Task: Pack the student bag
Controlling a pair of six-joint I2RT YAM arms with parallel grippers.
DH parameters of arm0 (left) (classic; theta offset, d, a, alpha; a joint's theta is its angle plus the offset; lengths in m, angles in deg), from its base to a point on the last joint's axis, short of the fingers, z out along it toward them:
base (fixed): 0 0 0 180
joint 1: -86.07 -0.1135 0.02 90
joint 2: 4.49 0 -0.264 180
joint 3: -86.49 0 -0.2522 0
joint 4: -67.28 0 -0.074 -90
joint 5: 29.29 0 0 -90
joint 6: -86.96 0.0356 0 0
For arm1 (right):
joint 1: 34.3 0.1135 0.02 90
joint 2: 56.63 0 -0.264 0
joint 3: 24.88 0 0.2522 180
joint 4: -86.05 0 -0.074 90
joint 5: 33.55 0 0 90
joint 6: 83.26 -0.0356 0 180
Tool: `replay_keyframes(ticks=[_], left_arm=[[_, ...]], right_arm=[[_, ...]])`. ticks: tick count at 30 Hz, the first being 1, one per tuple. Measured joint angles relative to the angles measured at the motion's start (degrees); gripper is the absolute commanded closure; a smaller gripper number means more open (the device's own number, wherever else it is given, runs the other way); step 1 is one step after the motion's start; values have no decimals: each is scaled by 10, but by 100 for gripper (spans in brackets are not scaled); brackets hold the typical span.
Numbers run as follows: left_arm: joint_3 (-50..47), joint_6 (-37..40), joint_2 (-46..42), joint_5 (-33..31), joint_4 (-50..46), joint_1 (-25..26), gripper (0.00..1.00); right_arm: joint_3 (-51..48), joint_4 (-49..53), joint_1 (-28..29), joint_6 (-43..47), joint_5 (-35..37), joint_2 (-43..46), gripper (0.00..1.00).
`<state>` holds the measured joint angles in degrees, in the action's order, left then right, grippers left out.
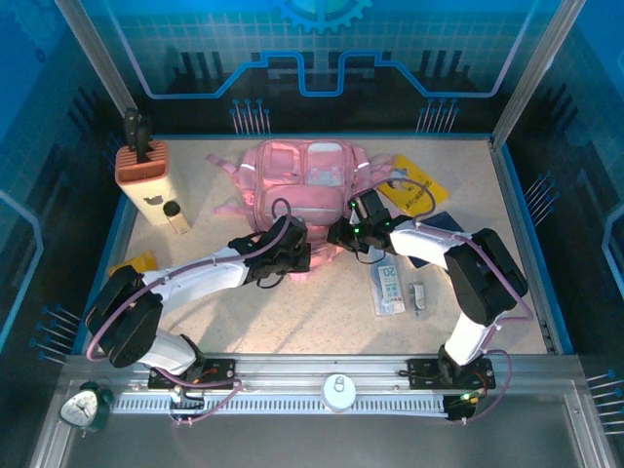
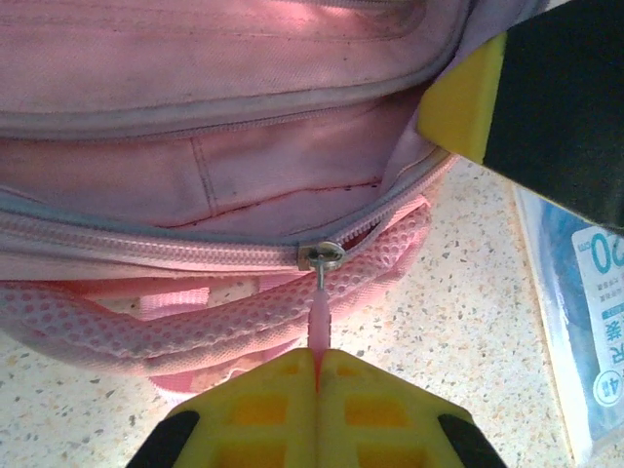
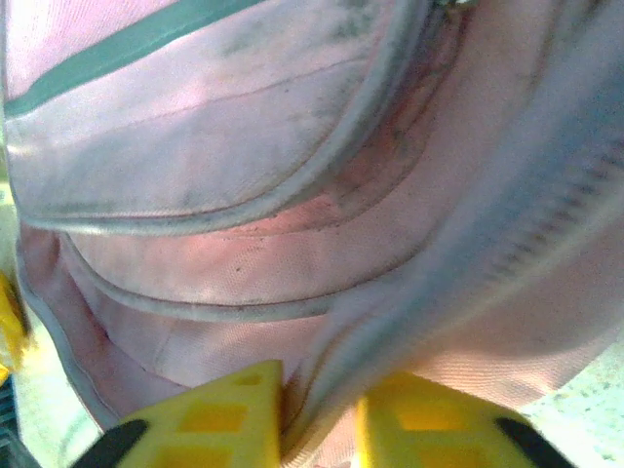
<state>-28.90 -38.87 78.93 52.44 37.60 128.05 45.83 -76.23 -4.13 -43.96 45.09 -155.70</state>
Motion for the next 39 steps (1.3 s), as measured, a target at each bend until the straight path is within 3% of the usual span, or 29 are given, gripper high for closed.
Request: replay_keyframes(ticks=[4, 16, 23, 28, 35, 39], left_arm=[[-5, 0, -7, -14, -1, -3, 100], [-39, 18, -31, -26, -3, -61, 100], [-41, 28, -31, -10, 4, -78, 100], [-38, 28, 1, 11, 22, -78, 100], [-28, 34, 61, 19, 45, -78, 100], [-21, 45, 87, 19, 62, -79, 90]], right_arm=[[0, 0, -1, 5, 0, 2, 100], [4, 10, -59, 42, -15, 18, 100], [70, 50, -101, 78, -29, -5, 100], [84, 72, -104, 92, -28, -13, 77], [76, 86, -98, 107, -26, 14, 66], [69, 86, -84, 107, -26, 39, 62]])
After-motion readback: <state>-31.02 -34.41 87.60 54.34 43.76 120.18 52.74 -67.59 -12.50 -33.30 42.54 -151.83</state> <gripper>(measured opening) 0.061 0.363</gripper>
